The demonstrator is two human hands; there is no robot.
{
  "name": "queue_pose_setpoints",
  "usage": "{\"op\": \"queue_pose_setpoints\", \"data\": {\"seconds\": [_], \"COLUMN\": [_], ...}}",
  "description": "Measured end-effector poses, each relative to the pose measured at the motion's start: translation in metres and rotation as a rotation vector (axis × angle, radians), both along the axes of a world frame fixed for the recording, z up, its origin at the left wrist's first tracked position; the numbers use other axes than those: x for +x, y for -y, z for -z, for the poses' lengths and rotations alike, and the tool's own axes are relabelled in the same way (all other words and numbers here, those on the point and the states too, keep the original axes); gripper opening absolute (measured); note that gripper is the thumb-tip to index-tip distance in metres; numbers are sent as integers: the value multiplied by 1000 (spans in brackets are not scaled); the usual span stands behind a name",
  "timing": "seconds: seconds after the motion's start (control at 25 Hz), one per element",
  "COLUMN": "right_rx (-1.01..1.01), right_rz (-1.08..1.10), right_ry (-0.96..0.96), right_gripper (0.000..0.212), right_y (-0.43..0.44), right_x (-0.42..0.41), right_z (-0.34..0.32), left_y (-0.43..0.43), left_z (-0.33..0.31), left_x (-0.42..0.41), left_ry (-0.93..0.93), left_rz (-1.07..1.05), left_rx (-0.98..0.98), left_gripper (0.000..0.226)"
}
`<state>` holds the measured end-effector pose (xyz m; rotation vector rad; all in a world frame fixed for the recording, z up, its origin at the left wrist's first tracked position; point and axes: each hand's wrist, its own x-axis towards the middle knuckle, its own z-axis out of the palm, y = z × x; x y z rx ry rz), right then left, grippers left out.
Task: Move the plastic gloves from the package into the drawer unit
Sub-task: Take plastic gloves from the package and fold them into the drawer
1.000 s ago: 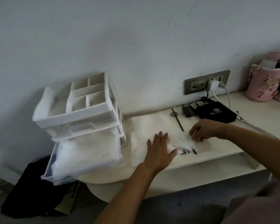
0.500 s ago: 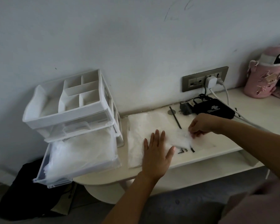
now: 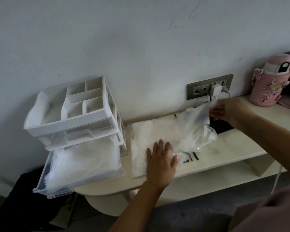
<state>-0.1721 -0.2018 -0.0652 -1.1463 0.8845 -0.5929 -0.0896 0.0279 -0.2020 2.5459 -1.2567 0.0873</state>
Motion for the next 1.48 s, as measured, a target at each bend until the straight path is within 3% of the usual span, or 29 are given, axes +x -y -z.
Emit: {"op": "queue_pose_setpoints", "data": {"seconds": [0.08,0.16,0.24,0.32,0.4,0.52,0.56,0.68,0.8,0.84,0.96,1.08,1.2,1.28,1.36,1.48], "right_rx": [54,-40,-158,-277,-331,-232,-191,-76,57,73,62,-6,-201,-249,-275,-393], "right_rz": [-93,-202,-227,-288,-360,-549,-628,-733,-791,-789,-763,-691,-460,-418,-526,-648], "right_ry": [-16,-171,-214,-92,63,162,175,265,333,328,294,190,56,4,-72,-217], "right_gripper": [34,47,33,15,18,26,30,33,26,27,31,32,26,32,41,25], "right_y": [0,-4,-9,-15,-22,-34,-37,-47,-50,-50,-49,-50,-40,-31,-28,-36], "right_x": [-3,-5,-3,-2,-1,-3,-4,-9,-11,-11,-8,-7,-4,-5,-9,-12], "right_z": [2,11,16,9,-3,-15,-17,-27,-31,-31,-29,-27,-16,-13,-13,-15], "left_y": [1,0,-1,1,2,4,5,16,24,24,27,31,31,29,28,25], "left_z": [-1,-3,-6,-9,-13,-45,-59,-85,-97,-99,-94,-80,-75,-77,-77,-86], "left_x": [1,2,1,1,3,1,1,9,17,16,6,0,7,14,22,29], "left_ry": [8,-53,-88,-119,-242,-611,-777,-1381,-1758,-1843,-2134,-2077,-1992,-1875,-1691,-1442], "left_rz": [9,14,9,1,-4,-76,-110,-175,-104,-75,-3,100,9,-58,-103,-165], "left_rx": [-14,-19,-17,-18,-38,-356,-494,-785,-868,-871,-851,-975,-1096,-1105,-1073,-976], "left_gripper": [84,98,106,106,93,52,49,74,118,121,97,79,27,11,15,41]}}
